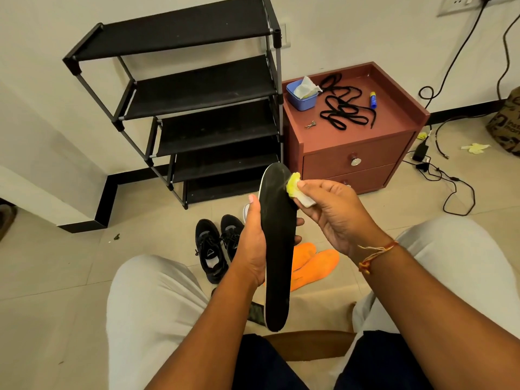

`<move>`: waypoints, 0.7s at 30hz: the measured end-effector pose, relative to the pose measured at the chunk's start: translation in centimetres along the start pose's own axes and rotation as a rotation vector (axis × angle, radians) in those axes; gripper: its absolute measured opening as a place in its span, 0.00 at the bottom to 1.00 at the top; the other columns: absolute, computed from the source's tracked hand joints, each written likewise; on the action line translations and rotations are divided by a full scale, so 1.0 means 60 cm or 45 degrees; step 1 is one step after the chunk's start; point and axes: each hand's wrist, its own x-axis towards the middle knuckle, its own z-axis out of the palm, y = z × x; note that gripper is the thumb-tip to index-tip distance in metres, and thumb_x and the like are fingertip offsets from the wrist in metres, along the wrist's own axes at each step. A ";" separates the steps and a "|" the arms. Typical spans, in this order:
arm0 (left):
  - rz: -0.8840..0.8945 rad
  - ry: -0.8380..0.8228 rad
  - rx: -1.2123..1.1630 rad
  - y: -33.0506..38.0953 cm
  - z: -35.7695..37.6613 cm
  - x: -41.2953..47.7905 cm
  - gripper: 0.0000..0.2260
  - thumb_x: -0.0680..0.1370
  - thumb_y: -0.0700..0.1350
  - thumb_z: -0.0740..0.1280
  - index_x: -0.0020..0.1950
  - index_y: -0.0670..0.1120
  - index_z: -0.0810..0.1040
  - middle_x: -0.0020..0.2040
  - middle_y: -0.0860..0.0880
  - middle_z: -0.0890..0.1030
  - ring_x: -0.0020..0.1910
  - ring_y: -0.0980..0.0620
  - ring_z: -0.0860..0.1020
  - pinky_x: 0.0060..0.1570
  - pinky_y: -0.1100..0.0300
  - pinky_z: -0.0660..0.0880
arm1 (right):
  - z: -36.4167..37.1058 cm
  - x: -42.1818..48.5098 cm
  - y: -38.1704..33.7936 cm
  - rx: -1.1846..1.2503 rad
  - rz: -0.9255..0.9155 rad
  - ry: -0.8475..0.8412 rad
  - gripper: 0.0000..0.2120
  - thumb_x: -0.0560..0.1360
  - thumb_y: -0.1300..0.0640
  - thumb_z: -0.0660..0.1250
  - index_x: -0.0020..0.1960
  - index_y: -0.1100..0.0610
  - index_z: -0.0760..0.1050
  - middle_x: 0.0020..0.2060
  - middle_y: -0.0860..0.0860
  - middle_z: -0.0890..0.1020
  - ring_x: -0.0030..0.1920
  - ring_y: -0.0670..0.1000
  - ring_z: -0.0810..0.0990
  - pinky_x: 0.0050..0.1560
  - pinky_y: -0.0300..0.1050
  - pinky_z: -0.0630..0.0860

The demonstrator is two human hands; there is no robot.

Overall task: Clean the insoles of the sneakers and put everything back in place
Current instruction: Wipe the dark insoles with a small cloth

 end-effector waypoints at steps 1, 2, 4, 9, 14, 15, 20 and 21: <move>0.002 0.003 0.002 0.001 0.000 -0.002 0.36 0.79 0.70 0.47 0.66 0.44 0.79 0.55 0.38 0.84 0.51 0.43 0.81 0.52 0.48 0.78 | -0.001 0.000 0.001 -0.119 -0.063 0.011 0.08 0.76 0.61 0.71 0.55 0.62 0.81 0.47 0.54 0.87 0.51 0.52 0.86 0.50 0.43 0.82; 0.002 0.006 0.003 0.002 0.000 -0.003 0.37 0.79 0.71 0.48 0.66 0.44 0.79 0.56 0.38 0.84 0.52 0.42 0.80 0.53 0.47 0.78 | -0.003 0.001 0.001 -0.257 -0.145 0.029 0.09 0.75 0.60 0.73 0.54 0.60 0.81 0.45 0.52 0.87 0.49 0.51 0.86 0.48 0.43 0.82; 0.002 -0.010 0.005 0.000 0.001 -0.002 0.39 0.77 0.73 0.49 0.67 0.45 0.79 0.57 0.37 0.82 0.53 0.40 0.78 0.56 0.46 0.76 | -0.007 0.004 0.001 -0.536 -0.337 0.088 0.11 0.74 0.59 0.75 0.55 0.56 0.79 0.45 0.49 0.86 0.48 0.48 0.85 0.46 0.41 0.82; -0.031 -0.053 -0.041 -0.009 0.003 0.005 0.38 0.76 0.74 0.51 0.65 0.47 0.82 0.61 0.39 0.82 0.57 0.39 0.76 0.58 0.44 0.72 | -0.011 0.014 -0.001 -1.131 -0.845 0.259 0.09 0.77 0.61 0.70 0.55 0.51 0.83 0.50 0.45 0.84 0.51 0.42 0.81 0.53 0.33 0.78; -0.054 -0.056 -0.062 -0.009 0.008 -0.002 0.31 0.82 0.68 0.47 0.54 0.54 0.87 0.56 0.39 0.84 0.57 0.37 0.79 0.64 0.38 0.73 | 0.000 0.016 0.014 -1.331 -0.955 0.190 0.09 0.75 0.56 0.74 0.54 0.56 0.85 0.54 0.46 0.83 0.53 0.41 0.79 0.56 0.30 0.74; -0.054 -0.059 -0.058 -0.007 0.008 -0.004 0.31 0.82 0.68 0.48 0.54 0.53 0.87 0.56 0.40 0.85 0.56 0.37 0.80 0.65 0.37 0.72 | 0.000 0.018 0.014 -1.359 -0.974 0.188 0.08 0.75 0.58 0.74 0.53 0.57 0.85 0.53 0.47 0.83 0.52 0.41 0.78 0.55 0.27 0.73; 0.008 -0.048 -0.129 -0.001 0.001 -0.001 0.34 0.77 0.72 0.54 0.64 0.48 0.82 0.61 0.38 0.82 0.55 0.38 0.77 0.58 0.42 0.75 | 0.002 0.002 0.026 -1.502 -1.070 0.049 0.07 0.70 0.68 0.73 0.46 0.60 0.86 0.47 0.51 0.86 0.46 0.44 0.81 0.54 0.24 0.70; 0.007 -0.053 -0.133 0.001 0.001 0.000 0.34 0.77 0.72 0.55 0.65 0.47 0.81 0.61 0.37 0.81 0.55 0.39 0.77 0.55 0.44 0.75 | 0.003 0.000 0.029 -1.536 -1.073 0.023 0.07 0.70 0.68 0.72 0.46 0.60 0.86 0.47 0.51 0.86 0.47 0.46 0.82 0.55 0.28 0.72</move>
